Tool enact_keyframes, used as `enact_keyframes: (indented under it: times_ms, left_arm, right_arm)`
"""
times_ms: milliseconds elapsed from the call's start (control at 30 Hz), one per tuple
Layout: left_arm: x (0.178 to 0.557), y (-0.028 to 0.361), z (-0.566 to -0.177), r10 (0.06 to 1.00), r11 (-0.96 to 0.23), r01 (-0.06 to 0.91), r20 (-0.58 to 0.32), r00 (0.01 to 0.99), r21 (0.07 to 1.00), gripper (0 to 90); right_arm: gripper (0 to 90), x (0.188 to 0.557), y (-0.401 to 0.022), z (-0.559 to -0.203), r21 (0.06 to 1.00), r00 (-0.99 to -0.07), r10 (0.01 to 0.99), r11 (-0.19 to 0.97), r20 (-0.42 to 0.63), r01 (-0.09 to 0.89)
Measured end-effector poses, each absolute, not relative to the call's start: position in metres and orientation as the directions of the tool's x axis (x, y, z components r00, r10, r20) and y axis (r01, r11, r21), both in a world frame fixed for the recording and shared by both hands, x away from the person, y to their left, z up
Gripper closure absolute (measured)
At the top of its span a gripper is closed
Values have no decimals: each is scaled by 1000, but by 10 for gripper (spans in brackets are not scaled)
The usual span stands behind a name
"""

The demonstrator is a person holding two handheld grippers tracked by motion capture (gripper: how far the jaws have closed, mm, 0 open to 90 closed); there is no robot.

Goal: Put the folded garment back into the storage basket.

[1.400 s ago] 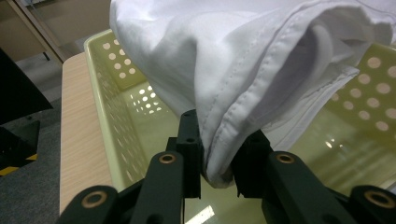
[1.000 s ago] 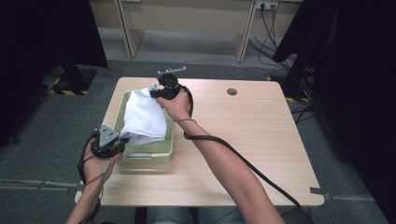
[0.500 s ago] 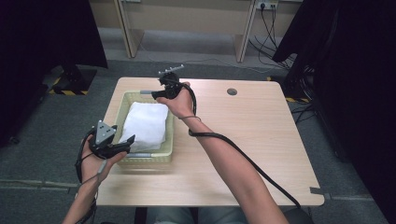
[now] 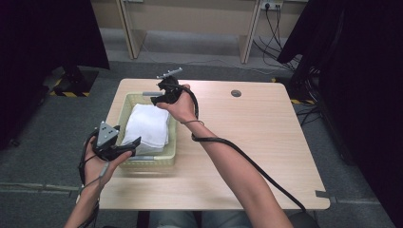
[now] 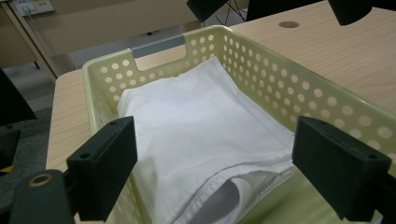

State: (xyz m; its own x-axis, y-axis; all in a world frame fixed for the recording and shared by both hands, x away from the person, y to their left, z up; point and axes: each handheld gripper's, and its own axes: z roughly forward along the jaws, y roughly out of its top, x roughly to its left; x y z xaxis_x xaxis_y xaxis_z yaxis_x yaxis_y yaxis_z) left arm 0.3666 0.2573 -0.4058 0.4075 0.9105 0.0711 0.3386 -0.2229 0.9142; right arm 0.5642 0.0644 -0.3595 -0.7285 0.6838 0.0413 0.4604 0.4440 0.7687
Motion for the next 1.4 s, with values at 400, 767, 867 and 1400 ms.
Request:
enact_keyframes:
  times_ms: [400, 767, 867, 1400]
  left_arm:
    - [367, 250, -405, 908, -204, 317, 58, 414, 926, 123]
    - [367, 242, -406, 900, -189, 298, 44, 433, 936, 123]
    - [367, 239, -407, 897, -189, 293, 43, 440, 937, 124]
    - [368, 220, -406, 874, -198, 266, 47, 484, 943, 128]
  right_arm:
    - [195, 562, 57, -352, 774, -727, 687, 452, 15, 443]
    - [186, 558, 39, -348, 780, -711, 703, 439, 10, 446]
    - [185, 558, 34, -350, 779, -702, 712, 432, 14, 454]
    - [185, 552, 12, -347, 791, -686, 727, 409, 19, 455]
